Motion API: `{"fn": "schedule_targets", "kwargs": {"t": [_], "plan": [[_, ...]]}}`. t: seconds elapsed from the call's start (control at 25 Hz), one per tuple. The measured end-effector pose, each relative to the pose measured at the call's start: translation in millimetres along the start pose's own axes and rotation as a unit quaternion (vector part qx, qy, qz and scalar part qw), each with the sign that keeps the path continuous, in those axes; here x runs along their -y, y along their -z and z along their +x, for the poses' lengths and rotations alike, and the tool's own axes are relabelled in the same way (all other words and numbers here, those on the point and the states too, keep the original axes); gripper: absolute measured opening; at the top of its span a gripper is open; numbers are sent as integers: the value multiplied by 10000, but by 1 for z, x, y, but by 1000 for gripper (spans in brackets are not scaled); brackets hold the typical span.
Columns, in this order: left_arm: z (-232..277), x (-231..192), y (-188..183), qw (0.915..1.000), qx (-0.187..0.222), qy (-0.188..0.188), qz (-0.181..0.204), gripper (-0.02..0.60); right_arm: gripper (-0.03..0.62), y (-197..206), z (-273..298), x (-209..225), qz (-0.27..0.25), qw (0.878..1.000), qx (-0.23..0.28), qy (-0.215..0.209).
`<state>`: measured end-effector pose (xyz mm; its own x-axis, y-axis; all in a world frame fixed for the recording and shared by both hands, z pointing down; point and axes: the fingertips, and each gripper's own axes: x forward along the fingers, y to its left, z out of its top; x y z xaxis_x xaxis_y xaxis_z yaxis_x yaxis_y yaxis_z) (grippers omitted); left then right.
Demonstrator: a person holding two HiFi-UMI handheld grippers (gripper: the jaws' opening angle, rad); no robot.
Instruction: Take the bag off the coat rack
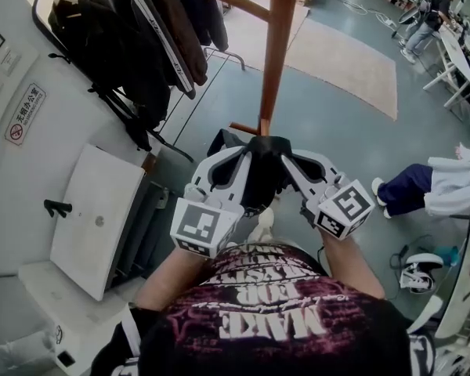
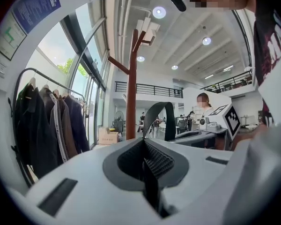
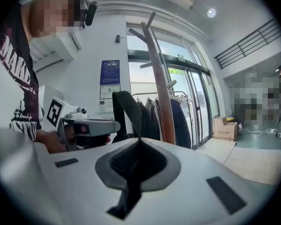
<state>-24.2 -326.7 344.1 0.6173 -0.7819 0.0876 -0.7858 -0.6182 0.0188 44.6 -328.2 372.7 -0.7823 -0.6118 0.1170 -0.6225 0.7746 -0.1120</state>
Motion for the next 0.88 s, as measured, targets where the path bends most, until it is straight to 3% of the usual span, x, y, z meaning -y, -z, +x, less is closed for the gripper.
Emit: {"fn": "schedule_targets", "kwargs": {"t": [0.44,0.88], "plan": [[-47,21,-48,9993,359,125,22,8,9,-47,-27,-46,-182,9991,358,-143],[-67,46,-59,9983,448,341,114,8,9,-55,-53,-67,-336,9987,372,-17]]}}
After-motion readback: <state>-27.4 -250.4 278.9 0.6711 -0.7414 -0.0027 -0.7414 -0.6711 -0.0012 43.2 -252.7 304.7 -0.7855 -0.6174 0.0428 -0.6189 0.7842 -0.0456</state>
